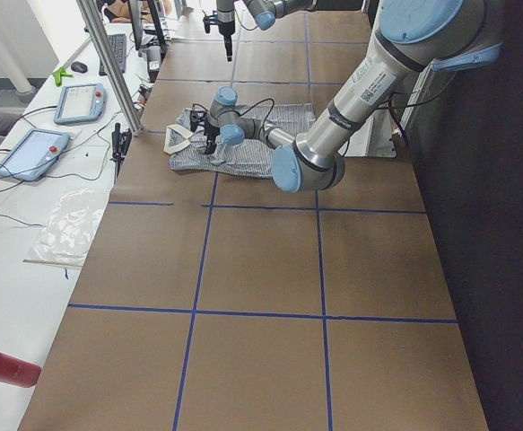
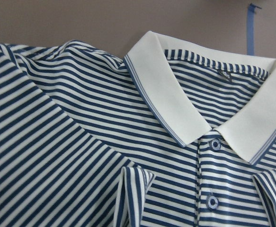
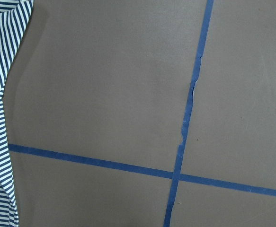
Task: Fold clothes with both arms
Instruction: 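Fold the sleeve inward over the shirt front with the left gripper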
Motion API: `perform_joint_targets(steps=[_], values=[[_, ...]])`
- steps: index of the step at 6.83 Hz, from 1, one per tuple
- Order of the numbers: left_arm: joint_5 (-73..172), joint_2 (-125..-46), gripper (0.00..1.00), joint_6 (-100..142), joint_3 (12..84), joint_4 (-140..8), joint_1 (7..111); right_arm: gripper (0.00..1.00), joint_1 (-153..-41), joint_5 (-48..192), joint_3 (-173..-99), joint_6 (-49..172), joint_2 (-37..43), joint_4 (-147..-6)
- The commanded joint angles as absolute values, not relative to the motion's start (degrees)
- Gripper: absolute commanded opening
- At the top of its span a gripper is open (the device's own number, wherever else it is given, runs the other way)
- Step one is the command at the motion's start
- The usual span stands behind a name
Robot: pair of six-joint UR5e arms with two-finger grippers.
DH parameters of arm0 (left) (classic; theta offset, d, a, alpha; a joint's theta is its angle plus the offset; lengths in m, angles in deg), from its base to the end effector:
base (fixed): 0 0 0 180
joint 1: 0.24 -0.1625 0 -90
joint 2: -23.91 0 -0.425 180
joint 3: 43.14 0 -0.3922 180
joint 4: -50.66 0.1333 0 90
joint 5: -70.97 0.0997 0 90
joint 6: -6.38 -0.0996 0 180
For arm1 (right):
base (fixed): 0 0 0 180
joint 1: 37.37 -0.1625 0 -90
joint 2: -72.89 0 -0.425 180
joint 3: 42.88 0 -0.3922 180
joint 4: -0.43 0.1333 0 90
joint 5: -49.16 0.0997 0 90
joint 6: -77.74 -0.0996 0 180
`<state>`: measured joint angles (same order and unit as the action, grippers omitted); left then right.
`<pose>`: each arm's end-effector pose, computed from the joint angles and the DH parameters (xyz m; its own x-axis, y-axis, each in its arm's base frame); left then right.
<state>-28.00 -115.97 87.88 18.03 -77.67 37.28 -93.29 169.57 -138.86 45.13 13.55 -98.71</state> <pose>0.5838 -0.5968 0.2598 0.4727 -0.1789 -0.8629 0.4300 0.9015 0.0487 -0.3009 -0.5927 0.3242 0.7592 -0.1742 0.6271 0.1043 0.9836 0.1470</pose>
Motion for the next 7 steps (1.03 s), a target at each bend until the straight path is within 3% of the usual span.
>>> perform_joint_targets(steps=[1,4,5,7], values=[[-28.00,-117.67,1.00,89.87,18.12,-76.70,36.16,1.00,-93.36,169.66,-138.85,45.14,13.48,-98.71],[-29.91,-118.13,1.00,91.46,20.21,-74.78,35.80,1.00,-93.88,170.10,-139.03,44.96,13.48,-98.71],[-33.50,-115.43,1.00,91.20,27.71,-68.76,35.89,1.00,-93.88,172.36,-140.34,43.05,12.78,-98.71],[-35.63,-108.57,1.00,86.84,44.24,-54.96,35.80,1.00,-89.87,172.47,-149.62,36.72,5.43,-97.14]])
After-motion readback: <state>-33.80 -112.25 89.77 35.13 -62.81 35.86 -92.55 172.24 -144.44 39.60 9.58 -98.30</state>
